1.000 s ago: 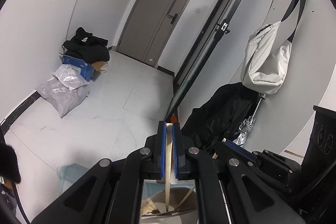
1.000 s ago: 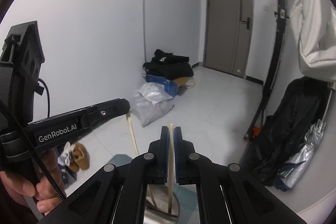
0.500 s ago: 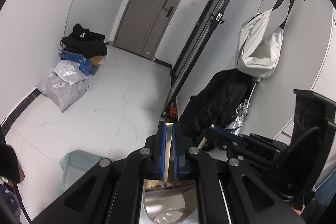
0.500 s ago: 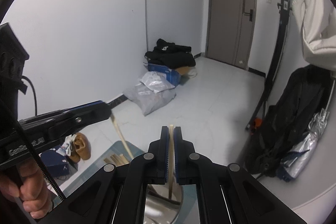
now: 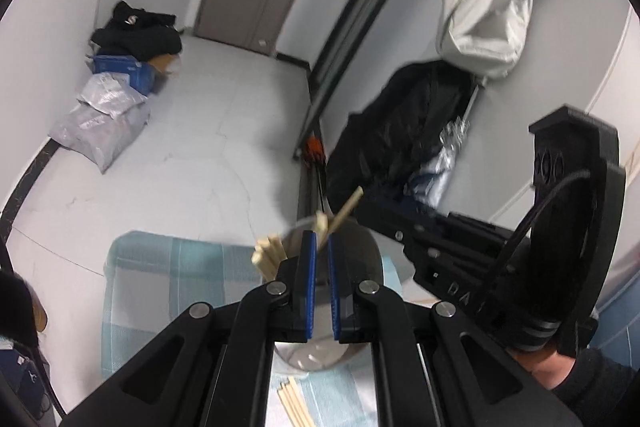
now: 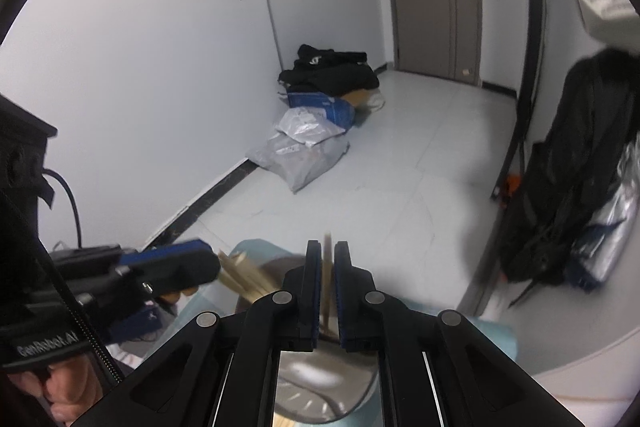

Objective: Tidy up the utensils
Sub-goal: 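Open both grippers to drop the chopsticks into the holder, then move both open grippers back toward the remaining chopsticks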

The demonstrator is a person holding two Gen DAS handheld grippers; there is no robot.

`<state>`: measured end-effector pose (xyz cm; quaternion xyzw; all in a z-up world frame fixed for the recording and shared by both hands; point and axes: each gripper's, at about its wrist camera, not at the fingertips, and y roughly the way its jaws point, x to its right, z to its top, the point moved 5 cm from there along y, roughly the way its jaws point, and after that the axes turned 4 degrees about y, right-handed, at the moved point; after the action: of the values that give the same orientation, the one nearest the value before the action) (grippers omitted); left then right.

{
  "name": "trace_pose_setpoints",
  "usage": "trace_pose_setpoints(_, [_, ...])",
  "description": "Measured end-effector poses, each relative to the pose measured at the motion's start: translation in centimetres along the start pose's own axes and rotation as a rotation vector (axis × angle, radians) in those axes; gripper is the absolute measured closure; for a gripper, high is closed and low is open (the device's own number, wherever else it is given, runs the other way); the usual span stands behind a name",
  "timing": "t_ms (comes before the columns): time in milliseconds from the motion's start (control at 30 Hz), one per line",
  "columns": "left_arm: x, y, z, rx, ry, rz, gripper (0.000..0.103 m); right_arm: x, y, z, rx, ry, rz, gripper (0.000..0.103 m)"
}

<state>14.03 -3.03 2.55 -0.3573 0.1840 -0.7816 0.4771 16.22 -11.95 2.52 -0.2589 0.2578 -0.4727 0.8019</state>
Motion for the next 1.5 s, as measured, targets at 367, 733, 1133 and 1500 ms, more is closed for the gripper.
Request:
trace_pose_setpoints(367, [-1.7, -3.2, -1.3, 0.031, -0.107, 0.093, 0.062, 1.2, -3.2, -1.8, 0.049, 0.151, 0.012, 0.072])
trace_pose_setpoints(733, [-0.8, -7.5, -2.2, 0.143, -0.116, 0.220, 0.033, -1.6, -8.5, -4.3, 0.142, 0.150, -0.012, 0.046])
trace_pose_setpoints(1133, [1.0, -10.3, -4.7, 0.207, -0.054, 0.291, 0.018, -3.9, -12.4, -9.3, 0.218, 0.186, -0.041, 0.028])
trace_pose_setpoints(1500, [1.7, -10.7, -8.0, 0.225, 0.019, 0.333, 0.010, -3.6, -12.7, -13.9, 0.196, 0.232, -0.078, 0.023])
